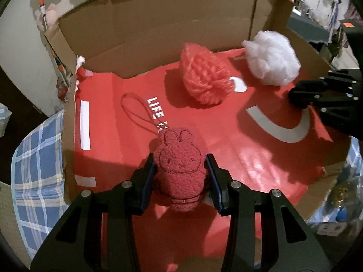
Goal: Organize soft objects
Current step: 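Carry the bunny in the left tool and black ball in the right tool into the box, then open the left tool to release the bunny while the right tool releases the black ball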
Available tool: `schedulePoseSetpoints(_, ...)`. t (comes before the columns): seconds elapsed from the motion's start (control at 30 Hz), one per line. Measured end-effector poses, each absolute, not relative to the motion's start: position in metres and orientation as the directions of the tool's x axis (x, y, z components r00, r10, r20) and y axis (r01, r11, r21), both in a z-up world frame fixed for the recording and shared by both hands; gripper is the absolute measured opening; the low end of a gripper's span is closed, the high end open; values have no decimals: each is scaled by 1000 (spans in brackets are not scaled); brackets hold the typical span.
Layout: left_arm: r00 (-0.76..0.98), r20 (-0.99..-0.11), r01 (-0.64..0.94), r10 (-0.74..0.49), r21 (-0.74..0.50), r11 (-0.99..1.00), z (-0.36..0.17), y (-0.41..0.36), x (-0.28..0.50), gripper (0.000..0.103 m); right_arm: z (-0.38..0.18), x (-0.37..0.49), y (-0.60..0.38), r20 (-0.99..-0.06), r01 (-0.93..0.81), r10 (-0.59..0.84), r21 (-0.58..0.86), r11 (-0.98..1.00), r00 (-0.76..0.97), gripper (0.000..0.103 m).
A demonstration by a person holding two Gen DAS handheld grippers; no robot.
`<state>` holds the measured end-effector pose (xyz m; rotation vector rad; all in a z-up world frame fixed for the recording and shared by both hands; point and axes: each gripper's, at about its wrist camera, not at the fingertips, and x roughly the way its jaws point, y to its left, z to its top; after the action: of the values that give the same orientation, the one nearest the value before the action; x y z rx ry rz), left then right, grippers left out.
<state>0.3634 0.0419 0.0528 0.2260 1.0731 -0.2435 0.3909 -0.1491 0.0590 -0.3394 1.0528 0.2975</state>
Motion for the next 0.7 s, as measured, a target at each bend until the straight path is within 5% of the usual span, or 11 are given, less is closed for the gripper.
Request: schedulePoseSetpoints(0.7, 444, -894, 287, -59, 80, 954, 40, 45, 374, 44, 52, 398, -135, -890, -397, 41, -161, 904, 454, 35)
